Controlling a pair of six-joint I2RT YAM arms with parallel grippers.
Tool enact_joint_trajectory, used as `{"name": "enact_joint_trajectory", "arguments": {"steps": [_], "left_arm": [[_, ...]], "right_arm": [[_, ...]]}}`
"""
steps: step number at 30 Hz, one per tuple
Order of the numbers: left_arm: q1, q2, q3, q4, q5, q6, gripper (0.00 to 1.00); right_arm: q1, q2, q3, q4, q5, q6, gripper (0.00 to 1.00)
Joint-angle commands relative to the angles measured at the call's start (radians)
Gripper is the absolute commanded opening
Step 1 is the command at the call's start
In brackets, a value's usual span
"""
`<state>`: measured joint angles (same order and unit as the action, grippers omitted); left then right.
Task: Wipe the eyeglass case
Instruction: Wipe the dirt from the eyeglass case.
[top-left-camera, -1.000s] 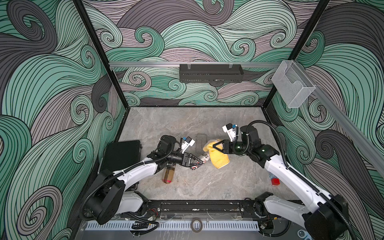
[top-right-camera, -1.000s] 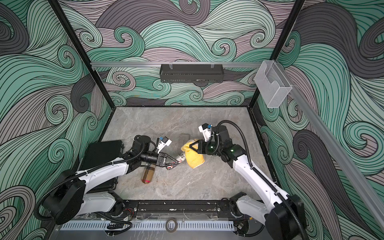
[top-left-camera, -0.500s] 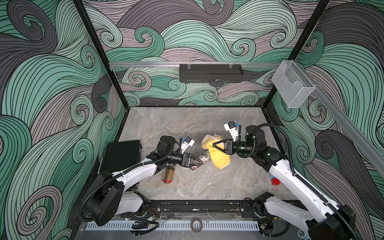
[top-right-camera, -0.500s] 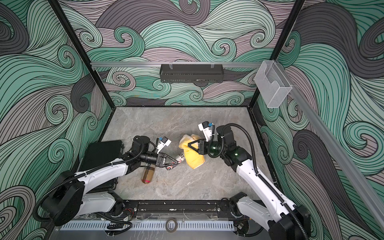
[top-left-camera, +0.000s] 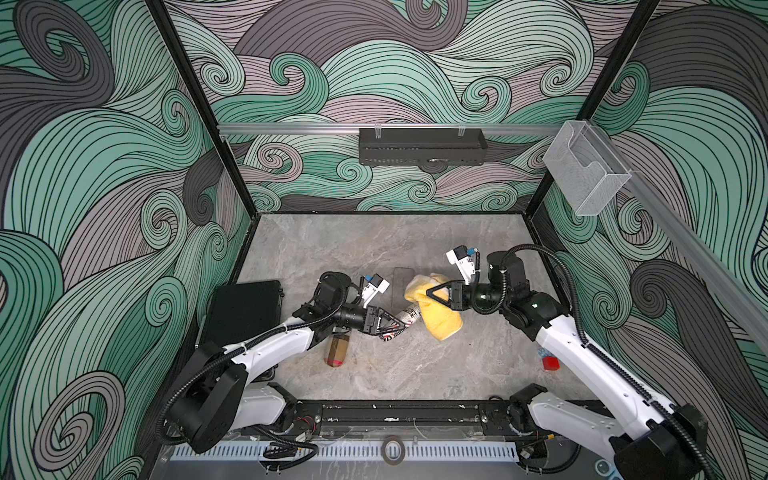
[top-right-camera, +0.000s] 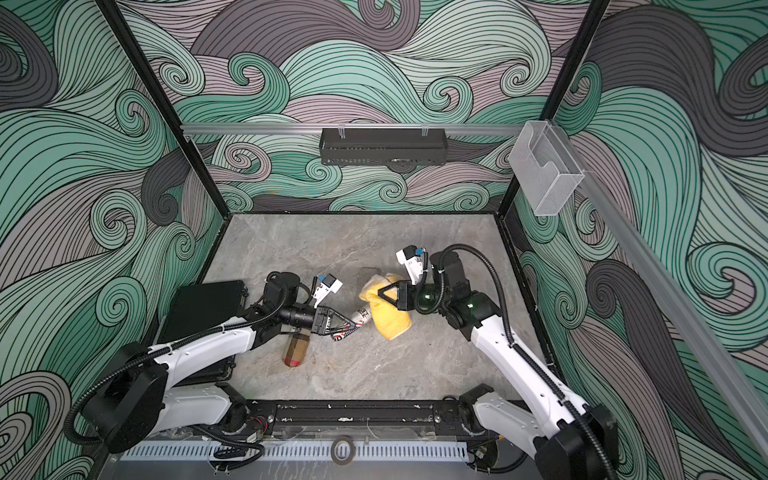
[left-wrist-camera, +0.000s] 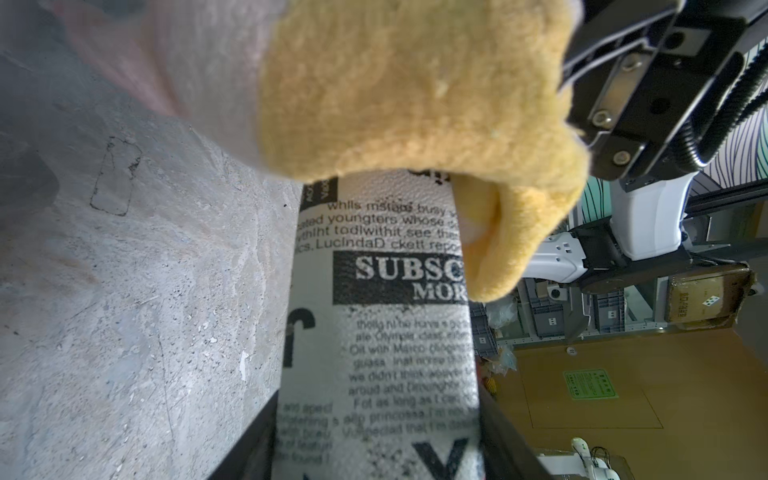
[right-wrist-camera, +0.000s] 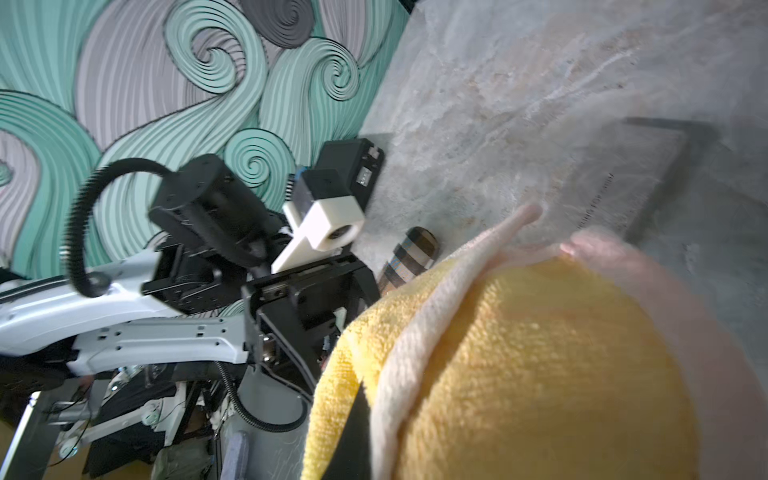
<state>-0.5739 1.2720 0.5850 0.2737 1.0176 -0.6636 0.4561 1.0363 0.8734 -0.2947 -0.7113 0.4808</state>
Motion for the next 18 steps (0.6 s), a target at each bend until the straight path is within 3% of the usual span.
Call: {"name": "enact_joint_trajectory", "arguments": {"steps": [1,8,13,18], "left_arm": [[-0.005,-0.015,0.041,0.060,0.030,0.017,0.46],[-0.006,-0.014,0.039,0.059,0.030,0.015,0.46],[-0.007,-0.024,0.032,0.062,0.024,0.010,0.46],[-0.008,-0.033,0.026,0.059,0.024,0.012,0.46]], "right_arm": [[0.003,0.007,-0.018,0.054,-0.084,0.022,0.00],[0.002,0.123,0.056,-0.244,0.115,-0.116,0.00],[0.000,0.066,0.071,-0.215,0.143,-0.101,0.00],[-0.010,-0.031,0.042,-0.090,0.069,-0.031,0.00]]}}
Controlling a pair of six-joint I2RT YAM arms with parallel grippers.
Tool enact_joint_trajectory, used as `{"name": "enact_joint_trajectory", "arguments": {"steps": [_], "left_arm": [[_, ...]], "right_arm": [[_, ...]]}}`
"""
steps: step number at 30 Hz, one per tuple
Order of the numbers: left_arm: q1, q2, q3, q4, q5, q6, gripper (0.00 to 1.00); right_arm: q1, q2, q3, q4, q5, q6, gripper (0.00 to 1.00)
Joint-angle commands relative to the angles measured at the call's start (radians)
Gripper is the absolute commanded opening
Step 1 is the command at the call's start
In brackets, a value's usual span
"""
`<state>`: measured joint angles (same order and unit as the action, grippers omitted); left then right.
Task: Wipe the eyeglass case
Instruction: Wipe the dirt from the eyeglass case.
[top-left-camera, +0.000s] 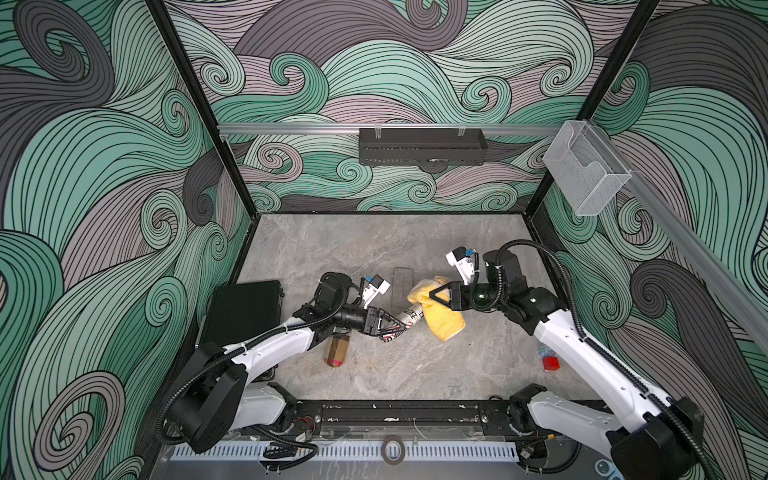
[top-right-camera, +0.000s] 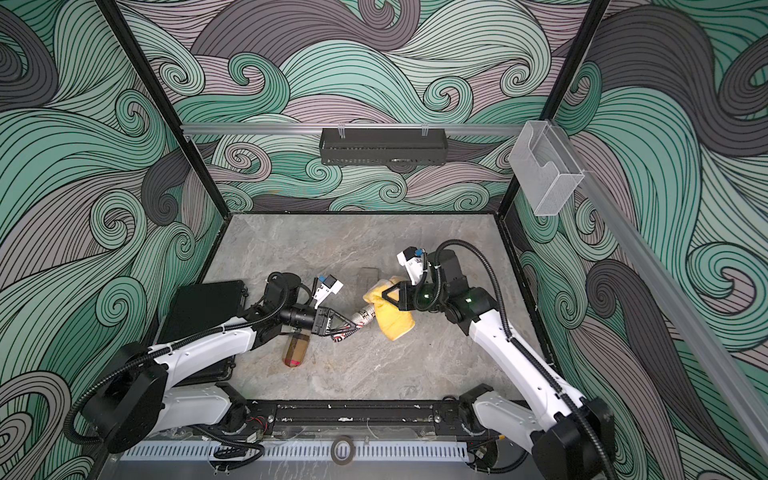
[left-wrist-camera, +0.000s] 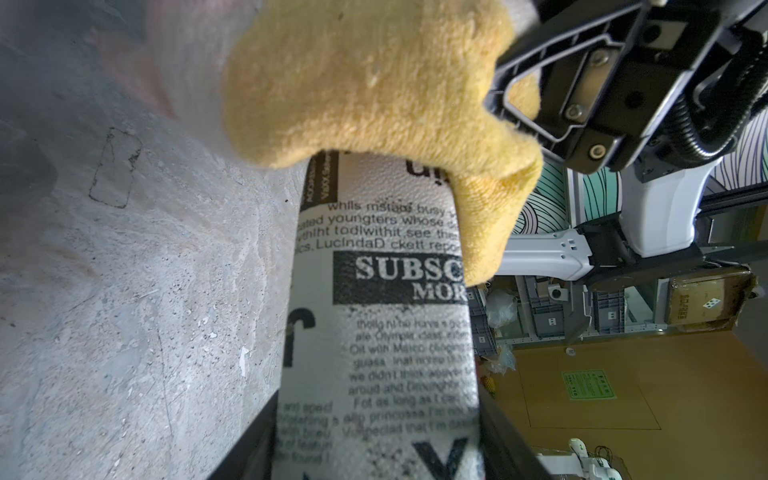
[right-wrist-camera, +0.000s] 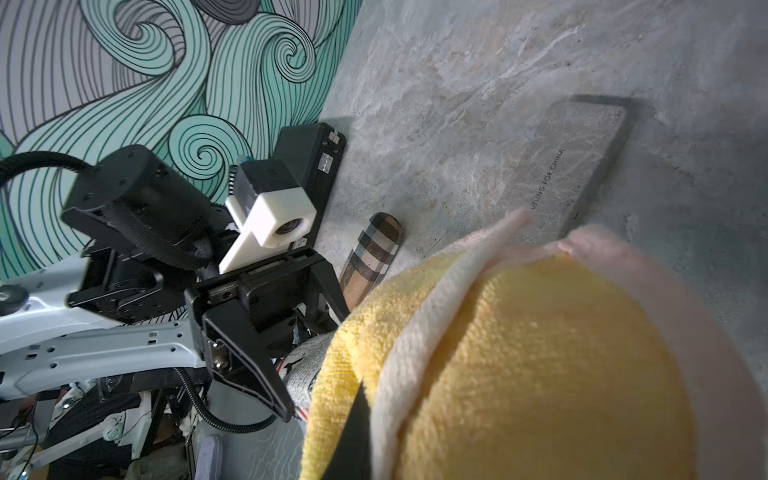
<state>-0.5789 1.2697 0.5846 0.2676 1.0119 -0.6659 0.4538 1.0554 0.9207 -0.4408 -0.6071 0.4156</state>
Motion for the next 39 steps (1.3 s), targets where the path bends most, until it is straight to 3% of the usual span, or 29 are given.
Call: {"name": "enact_joint_trajectory", "arguments": {"steps": [1,14,20,24,28,39], "left_arm": [[-0.003,-0.032,0.026,0.067,0.029,0.013,0.46],[-0.008,-0.071,0.045,-0.016,-0.008,0.057,0.45],[-0.027,-0.089,0.093,-0.209,-0.123,0.163,0.45],[-0.044,-0.073,0.112,-0.269,-0.170,0.195,0.45],[-0.101,-0.065,0.170,-0.426,-0.322,0.293,0.46],[-0.259,-0.045,0.296,-0.669,-0.714,0.479,0.46]], "right_arm": [[-0.007,-0.059,-0.013,0.069,-0.050,0.042,0.00],[-0.007,0.105,-0.029,-0.130,0.119,-0.056,0.00],[-0.010,0.150,0.006,-0.253,0.377,-0.084,0.00],[-0.034,0.126,0.029,-0.296,0.471,-0.082,0.00],[-0.060,0.073,0.051,-0.298,0.456,-0.088,0.00],[-0.062,0.039,0.166,-0.301,0.210,-0.144,0.00]]}}
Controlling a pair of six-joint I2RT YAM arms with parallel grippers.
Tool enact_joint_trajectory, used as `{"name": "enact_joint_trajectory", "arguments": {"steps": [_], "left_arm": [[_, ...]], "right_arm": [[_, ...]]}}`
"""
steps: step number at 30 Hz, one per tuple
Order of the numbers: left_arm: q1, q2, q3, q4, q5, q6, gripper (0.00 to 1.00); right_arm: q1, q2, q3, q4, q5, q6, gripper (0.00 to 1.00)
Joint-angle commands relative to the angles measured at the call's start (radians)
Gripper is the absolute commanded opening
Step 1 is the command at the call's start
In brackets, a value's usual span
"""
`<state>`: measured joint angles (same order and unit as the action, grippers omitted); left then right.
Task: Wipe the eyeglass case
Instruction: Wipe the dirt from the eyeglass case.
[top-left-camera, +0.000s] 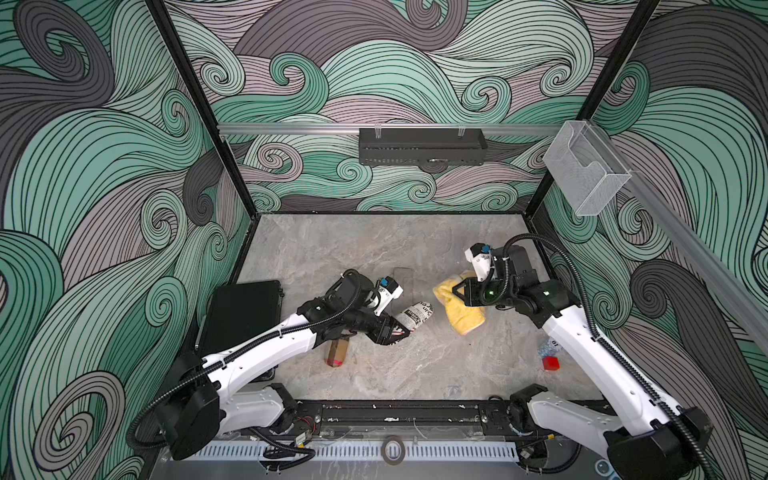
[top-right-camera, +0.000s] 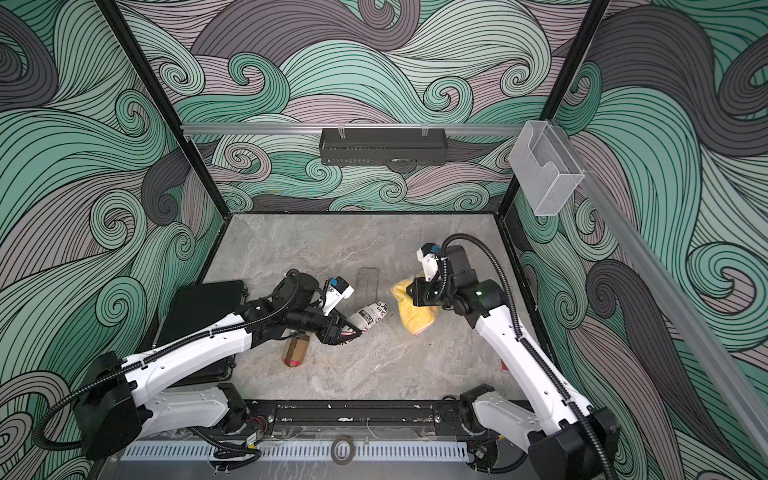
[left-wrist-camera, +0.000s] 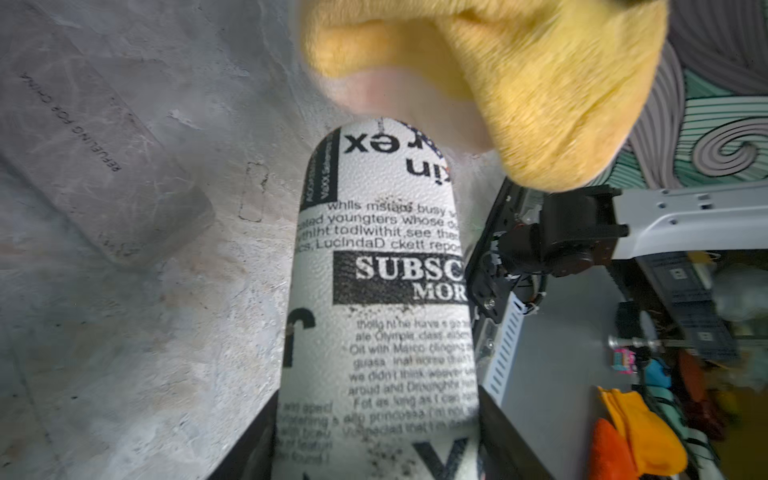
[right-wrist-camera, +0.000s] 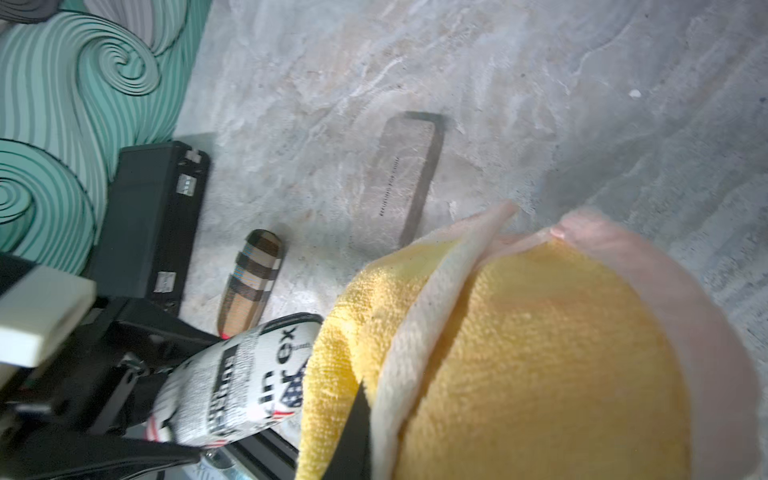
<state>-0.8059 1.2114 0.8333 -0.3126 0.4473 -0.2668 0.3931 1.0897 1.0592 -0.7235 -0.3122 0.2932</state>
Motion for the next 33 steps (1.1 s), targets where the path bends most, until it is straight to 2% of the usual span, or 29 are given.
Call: {"name": "enact_joint_trajectory", "arguments": {"steps": [1,6,13,17,23,33], "left_arm": [[-0.047,0.017,0.054,-0.095,-0.180,0.088,0.46],[-0.124,0.035,0.106,-0.154,-0.340,0.145,0.47],[-0.200,0.043,0.115,-0.190,-0.576,0.213,0.48],[-0.244,0.062,0.120,-0.191,-0.681,0.244,0.48],[-0.292,0.104,0.139,-0.188,-0.765,0.287,0.48],[-0.405,0.125,0.157,-0.161,-0.961,0.342,0.48]], "right_arm": [[-0.002,0.012,0.034,-0.018,-0.101,-0.025,0.00],[-0.002,0.090,0.101,-0.047,-0.183,-0.056,0.00],[0.004,0.203,0.167,-0.064,-0.391,-0.111,0.00],[0.014,0.255,0.195,-0.093,-0.398,-0.137,0.00],[0.060,0.349,0.261,-0.161,-0.395,-0.188,0.00],[0.108,0.510,0.374,-0.162,-0.442,-0.213,0.00]]}}
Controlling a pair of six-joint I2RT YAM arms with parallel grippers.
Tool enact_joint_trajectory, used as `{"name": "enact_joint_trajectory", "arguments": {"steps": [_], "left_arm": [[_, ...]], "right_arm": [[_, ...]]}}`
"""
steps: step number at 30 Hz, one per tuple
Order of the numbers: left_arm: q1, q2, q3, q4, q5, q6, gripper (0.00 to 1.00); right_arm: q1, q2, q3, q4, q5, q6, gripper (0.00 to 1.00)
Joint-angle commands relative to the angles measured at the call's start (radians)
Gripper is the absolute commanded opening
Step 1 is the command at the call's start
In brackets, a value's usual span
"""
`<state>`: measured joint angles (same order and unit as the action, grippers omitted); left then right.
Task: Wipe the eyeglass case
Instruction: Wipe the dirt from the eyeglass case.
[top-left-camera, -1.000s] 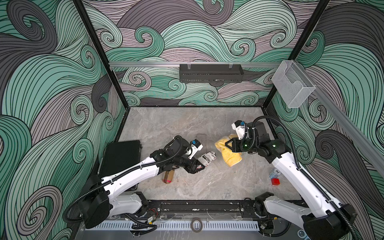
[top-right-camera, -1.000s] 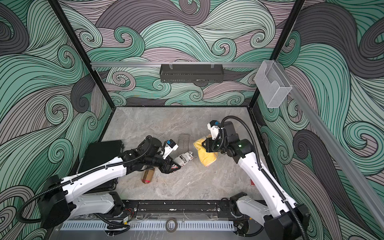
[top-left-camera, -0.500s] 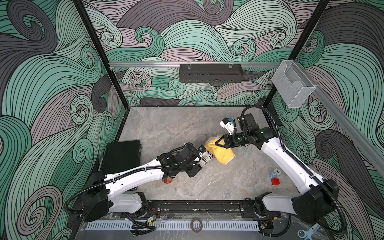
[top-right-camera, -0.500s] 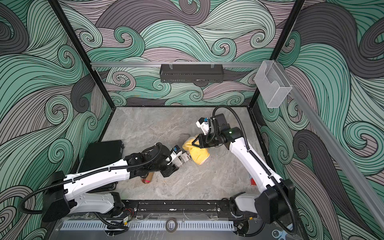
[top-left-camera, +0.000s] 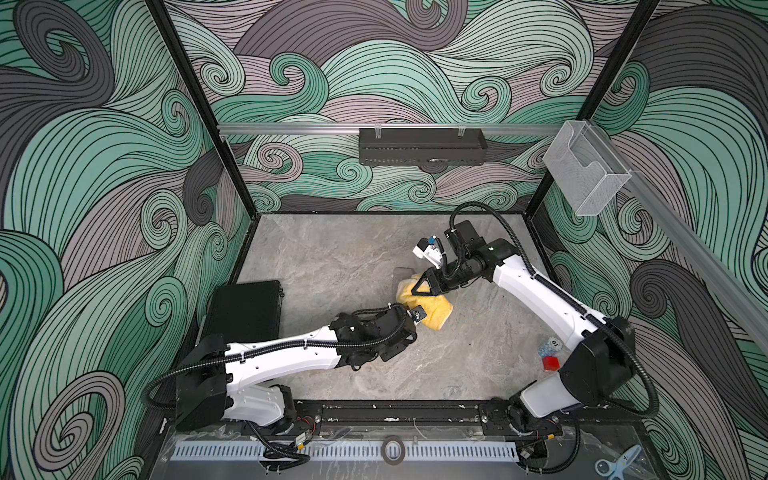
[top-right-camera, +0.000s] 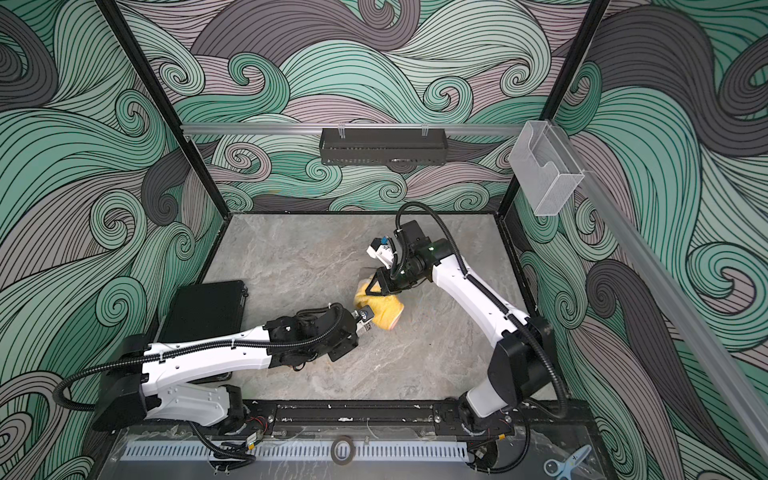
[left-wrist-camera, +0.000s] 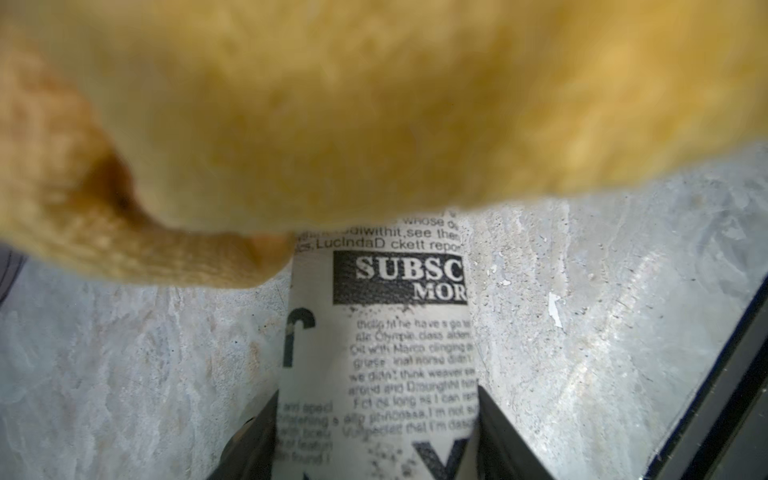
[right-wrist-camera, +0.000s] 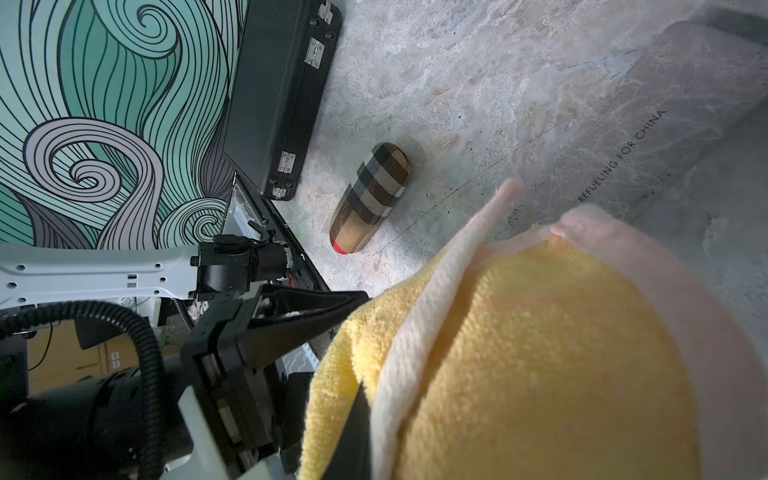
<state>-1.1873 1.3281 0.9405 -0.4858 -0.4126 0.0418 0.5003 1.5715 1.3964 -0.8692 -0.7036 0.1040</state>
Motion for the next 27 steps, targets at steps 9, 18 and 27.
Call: {"name": "enact_joint_trajectory", "arguments": {"steps": [9,18,27], "left_arm": [[-0.069,0.054,0.083,0.032,-0.195,0.057,0.48],[-0.070,0.041,0.061,0.027,-0.226,0.012,0.48],[-0.072,0.046,0.065,0.047,-0.227,0.012,0.48]], "right_arm": [[0.078,0.148,0.068,-0.035,-0.127,-0.074,0.00],[-0.012,0.075,-0.096,-0.013,0.185,-0.015,0.00],[0.019,0.028,-0.086,0.046,-0.001,-0.019,0.00]]}}
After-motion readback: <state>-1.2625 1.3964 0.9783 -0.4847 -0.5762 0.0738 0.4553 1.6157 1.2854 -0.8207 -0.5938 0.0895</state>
